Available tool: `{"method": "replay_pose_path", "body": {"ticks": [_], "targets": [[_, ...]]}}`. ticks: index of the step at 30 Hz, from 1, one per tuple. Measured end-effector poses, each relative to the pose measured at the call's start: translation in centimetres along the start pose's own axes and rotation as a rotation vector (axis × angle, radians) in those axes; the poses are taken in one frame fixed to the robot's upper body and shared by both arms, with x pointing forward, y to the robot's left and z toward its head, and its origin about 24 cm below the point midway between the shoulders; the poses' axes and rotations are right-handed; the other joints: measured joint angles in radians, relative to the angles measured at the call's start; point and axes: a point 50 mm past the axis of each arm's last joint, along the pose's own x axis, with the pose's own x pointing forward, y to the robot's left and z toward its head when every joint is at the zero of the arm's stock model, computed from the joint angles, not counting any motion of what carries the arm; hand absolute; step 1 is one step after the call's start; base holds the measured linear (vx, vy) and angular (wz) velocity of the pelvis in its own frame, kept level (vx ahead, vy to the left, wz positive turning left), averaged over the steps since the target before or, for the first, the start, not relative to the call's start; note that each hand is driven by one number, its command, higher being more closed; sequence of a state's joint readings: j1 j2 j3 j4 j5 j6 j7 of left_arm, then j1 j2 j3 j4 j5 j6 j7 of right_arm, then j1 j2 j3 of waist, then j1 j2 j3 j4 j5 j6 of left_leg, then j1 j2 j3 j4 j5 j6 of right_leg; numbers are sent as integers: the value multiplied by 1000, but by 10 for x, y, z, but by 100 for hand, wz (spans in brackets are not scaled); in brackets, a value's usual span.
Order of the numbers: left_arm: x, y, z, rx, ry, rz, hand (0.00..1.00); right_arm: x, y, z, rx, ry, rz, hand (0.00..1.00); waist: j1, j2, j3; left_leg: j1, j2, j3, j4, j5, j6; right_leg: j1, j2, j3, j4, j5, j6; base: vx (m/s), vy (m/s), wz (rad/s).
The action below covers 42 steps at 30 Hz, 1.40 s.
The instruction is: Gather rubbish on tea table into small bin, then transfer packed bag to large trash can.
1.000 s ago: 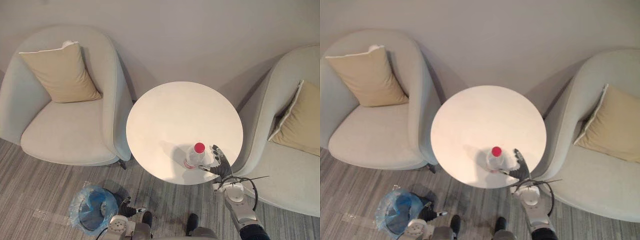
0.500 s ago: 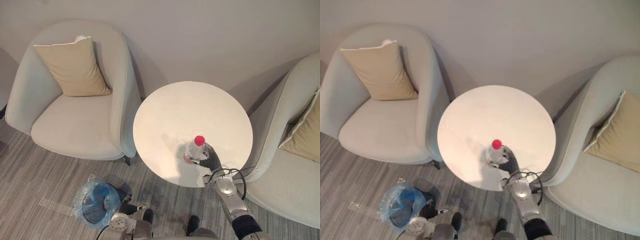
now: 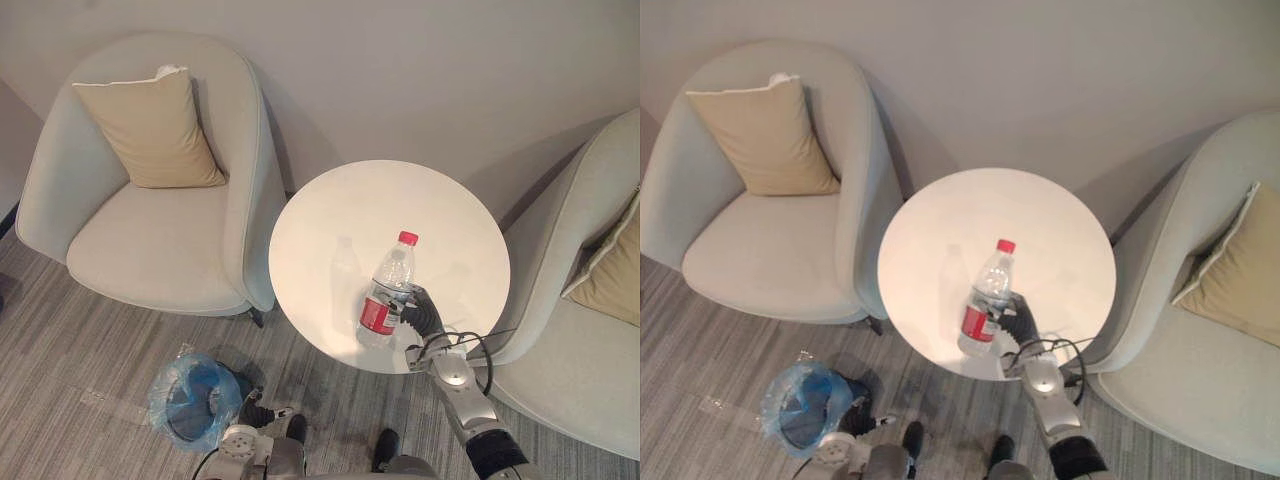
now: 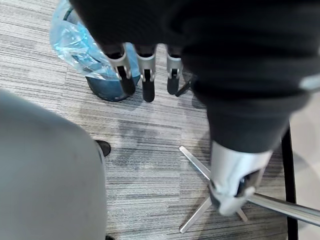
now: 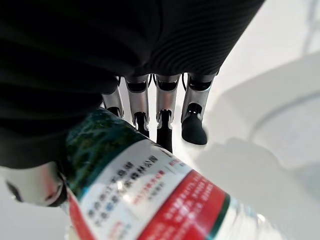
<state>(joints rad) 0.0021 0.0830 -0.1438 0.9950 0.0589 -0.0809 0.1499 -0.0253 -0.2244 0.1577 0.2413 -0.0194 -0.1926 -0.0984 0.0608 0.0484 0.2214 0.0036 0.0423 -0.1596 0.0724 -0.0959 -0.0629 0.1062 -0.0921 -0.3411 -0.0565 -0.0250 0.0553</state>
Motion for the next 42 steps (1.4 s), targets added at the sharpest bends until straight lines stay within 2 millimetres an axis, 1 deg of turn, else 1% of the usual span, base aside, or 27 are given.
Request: {"method": "replay_pose_path", "body": {"ticks": [1,7,12,15,16,17,19,21,22,23,26,27,28,29,30,31,32,33,34,35,36,37,38,39,40,41,42], "targets": [[0,0,0,0,1,0,0,-4,-1,2,1,-12,3,100,-1,-1,0,5,1,16,0,0,0,-1,0,12,0,0,0,-3,31,-25],[0,0,-2,21,8,-4,0,-25,-8,-6,12,18,-9,100,-9,-10,-8,38,7,71,-4,0,0,-2,1,76,0,7,-1,-14,26,-30],[-1,0,-7,25,30,-3,0,-32,-8,-2,10,-3,-7,100,-19,-15,-28,52,15,125,-15,0,0,-44,2,144,35,13,1,-39,32,-39],[-1,0,-9,27,40,-4,0,-34,-8,2,-4,-20,-9,100,-30,-15,-30,55,12,122,-16,0,0,-60,-4,152,74,5,7,-83,33,-10],[-1,0,-10,29,42,-4,0,-34,-8,5,-11,-32,-10,100,-32,-15,-31,51,8,111,-17,0,-1,-80,-9,162,126,-21,13,-112,25,33],[-1,1,-11,39,43,-7,0,-36,-9,10,-35,-55,-14,100,-38,-21,-34,46,-6,76,-16,0,-1,-110,-14,243,204,-84,19,-111,23,57],[-2,4,-14,56,52,-5,0,-41,-10,15,-41,-74,-34,100,-58,-40,-49,31,-35,14,-13,14,1,-146,-13,352,303,-162,26,-72,-23,97],[-2,4,-14,54,50,-4,0,-42,-12,17,-47,-81,-63,100,-55,-43,-54,26,-45,-30,-15,26,-6,-139,-20,337,319,-176,29,-89,-79,79],[-3,4,-15,52,52,-4,0,-42,-10,17,-42,-83,-66,100,-46,-39,-65,5,-44,-52,-13,35,-13,-139,-20,311,314,-174,27,-82,-35,46],[-3,4,-15,53,54,-4,0,-42,-10,17,-42,-84,-65,100,-44,-36,-69,-7,-44,-64,-12,39,-14,-141,-20,302,315,-174,26,-86,-39,62],[-3,3,-15,34,53,3,0,-44,-11,19,-43,-88,-80,100,-47,-34,-71,-57,-55,-147,1,73,-21,-146,-33,211,332,-185,16,-47,-44,100],[-3,1,-13,28,49,0,0,-43,-11,20,-41,-94,-82,100,-47,-35,-70,-86,-66,-137,5,114,-5,-142,-41,166,335,-194,3,-62,-48,119],[-3,1,-13,30,47,0,0,-42,-11,21,-41,-98,-84,100,-47,-36,-70,-94,-66,-117,6,132,4,-141,-45,155,334,-194,0,-82,-61,122],[-2,0,-11,32,39,-3,0,-38,-12,24,-42,-113,-98,100,-52,-36,-69,-113,-74,-30,0,179,38,-139,-55,128,325,-187,-10,-123,-19,79],[-3,-1,-10,33,36,-4,0,-37,-12,26,-41,-122,-106,100,-51,-38,-68,-114,-68,23,-19,194,52,-140,-65,102,316,-177,-19,-106,-10,78],[-2,-1,-10,43,33,-4,0,-35,-12,29,-32,-134,-115,100,-50,-38,-66,-123,-61,92,1,164,58,-139,-75,65,311,-172,-24,-134,44,80],[-2,-4,-7,65,28,-20,0,-34,-13,34,-20,-153,-139,100,-56,-26,-74,-166,-39,237,119,81,98,-145,-84,13,327,-171,-23,-173,63,111],[-1,-6,-5,85,23,-39,0,-33,-20,36,-13,-160,-186,100,-65,-30,-72,-191,-15,364,243,8,154,-146,-103,-43,337,-173,-25,-173,63,112],[-1,-6,-4,97,18,-44,0,-33,-22,35,-14,-158,-199,100,-66,-33,-70,-189,-5,405,276,-10,155,-138,-110,-62,337,-172,-24,-132,89,106],[0,-7,-3,111,16,-49,0,-35,-25,34,-7,-150,-222,100,-70,-38,-72,-163,25,485,306,-41,137,-121,-129,-101,345,-172,-23,-34,96,106],[-1,-9,-4,128,18,-56,0,-36,-31,33,-23,-146,-244,100,-78,-25,-77,-160,34,526,269,-43,87,-120,-130,-131,372,-184,0,-34,96,106],[-2,-10,-5,138,17,-61,0,-36,-32,32,-23,-143,-252,100,-79,-21,-82,-157,19,525,237,-42,86,-125,-130,-126,373,-189,16,-43,101,114],[-2,-9,-6,160,20,-65,0,-37,-35,29,-17,-127,-273,100,-94,-42,-85,-137,-27,495,133,12,86,-131,-134,-117,339,-190,30,-75,109,112],[-2,-7,-7,184,22,-65,0,-39,-35,26,-18,-116,-276,100,-98,-45,-86,-111,-68,454,13,78,103,-123,-126,-109,285,-164,25,-85,130,109],[-2,-8,-7,185,23,-66,0,-39,-35,25,-18,-111,-275,100,-100,-44,-86,-102,-76,445,-15,90,104,-117,-123,-108,273,-154,26,-65,105,82],[-2,-8,-7,185,21,-66,0,-36,-32,18,-10,-80,-268,100,-93,-44,-84,-83,-92,427,-58,110,111,-97,-119,-108,246,-138,37,-18,111,44],[-2,-7,-7,187,18,-64,0,-34,-25,10,13,-42,-259,100,-80,-44,-81,-62,-104,420,-68,112,113,-70,-119,-107,234,-130,44,-8,90,29]]}}
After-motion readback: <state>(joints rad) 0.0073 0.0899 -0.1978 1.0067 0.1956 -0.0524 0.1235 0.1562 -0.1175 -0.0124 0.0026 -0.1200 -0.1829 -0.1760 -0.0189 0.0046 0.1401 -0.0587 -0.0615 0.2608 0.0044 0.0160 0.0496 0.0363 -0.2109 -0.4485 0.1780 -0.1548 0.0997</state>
